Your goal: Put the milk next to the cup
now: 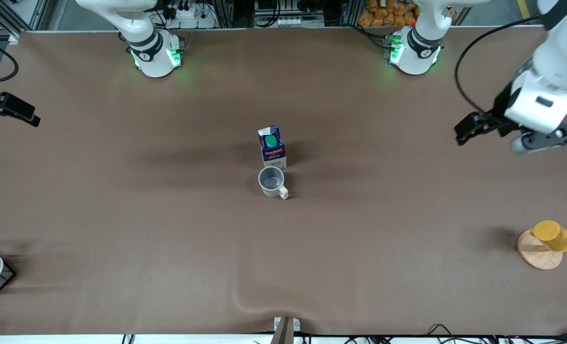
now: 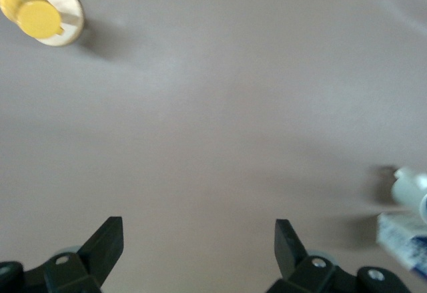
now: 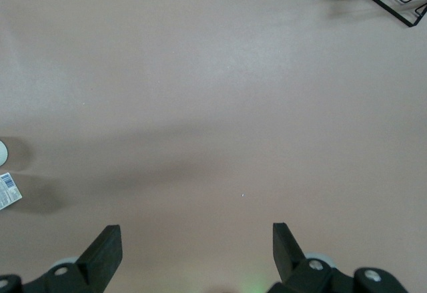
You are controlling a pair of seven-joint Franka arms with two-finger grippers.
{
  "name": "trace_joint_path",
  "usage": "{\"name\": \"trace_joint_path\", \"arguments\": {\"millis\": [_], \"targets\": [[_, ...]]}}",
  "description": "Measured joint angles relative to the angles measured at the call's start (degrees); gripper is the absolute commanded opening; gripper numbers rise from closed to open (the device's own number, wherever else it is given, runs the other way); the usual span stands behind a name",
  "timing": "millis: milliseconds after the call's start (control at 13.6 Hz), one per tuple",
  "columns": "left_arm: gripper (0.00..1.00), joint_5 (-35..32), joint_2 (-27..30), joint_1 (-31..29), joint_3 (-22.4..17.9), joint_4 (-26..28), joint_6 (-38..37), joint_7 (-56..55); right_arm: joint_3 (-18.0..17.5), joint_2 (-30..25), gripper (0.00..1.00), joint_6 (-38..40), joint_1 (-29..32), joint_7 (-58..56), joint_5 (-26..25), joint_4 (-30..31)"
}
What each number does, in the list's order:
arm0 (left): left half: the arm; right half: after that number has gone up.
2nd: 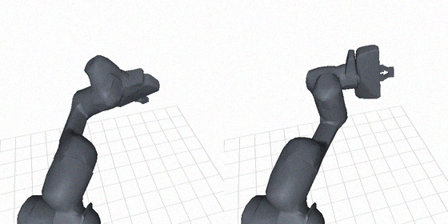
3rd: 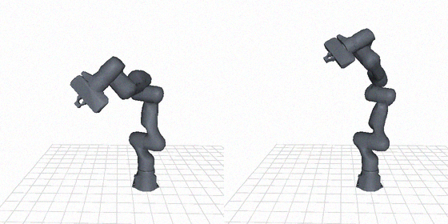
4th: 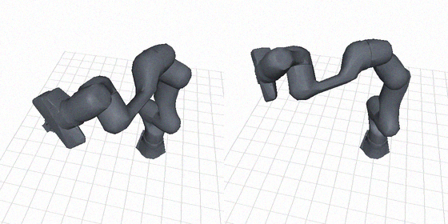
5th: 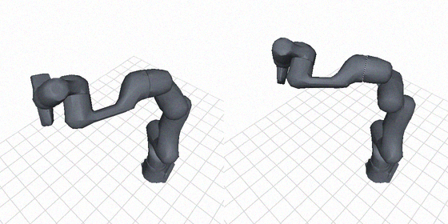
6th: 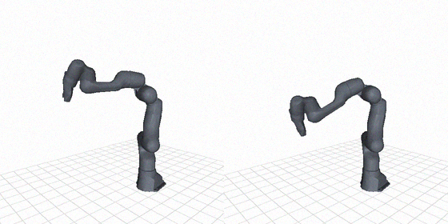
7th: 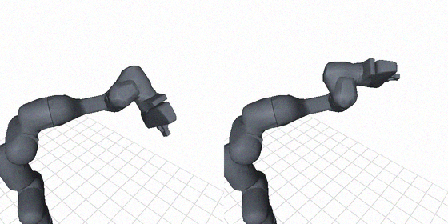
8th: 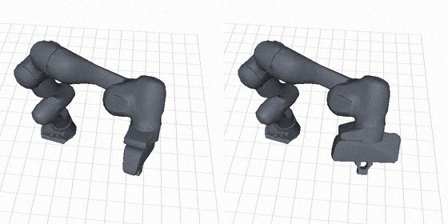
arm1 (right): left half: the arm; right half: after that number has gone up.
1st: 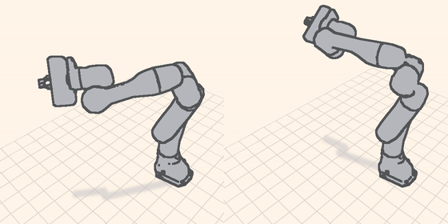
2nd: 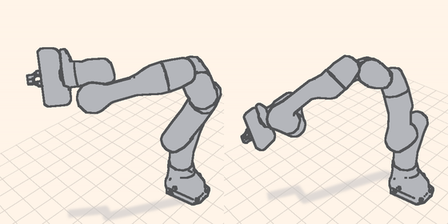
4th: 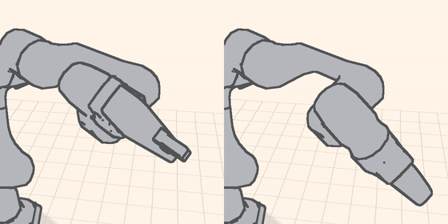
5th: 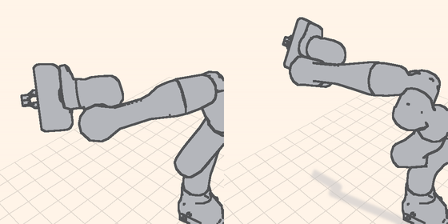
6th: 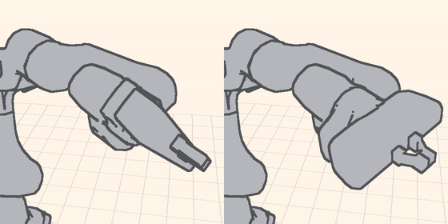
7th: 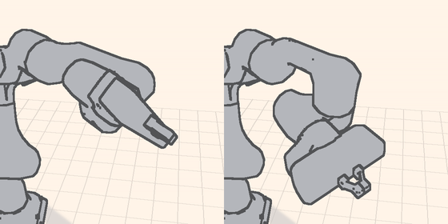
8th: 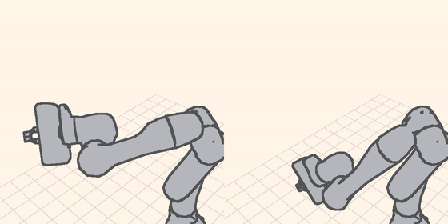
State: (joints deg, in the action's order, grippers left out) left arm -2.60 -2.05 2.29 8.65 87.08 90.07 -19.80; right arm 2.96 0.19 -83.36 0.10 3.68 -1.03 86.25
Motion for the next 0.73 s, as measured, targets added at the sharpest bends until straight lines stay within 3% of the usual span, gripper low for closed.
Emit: {"name": "trace_joint_path", "arguments": {"millis": [294, 734], "targets": [[1.0, 0.0, 5.83, -0.01, -3.41, 5.42, -0.08, 11.72, -0.08, 0.0, 1.0, 0.0, -1.22, 0.0, 0.0, 0.0], [1.0, 0.0, 6.25, 0.01, -3.64, 5.52, -2.52, 12.13, -0.02, 0.0, 1.0, -0.13, -1.24, -0.57, 0.1, 0.0]]}}
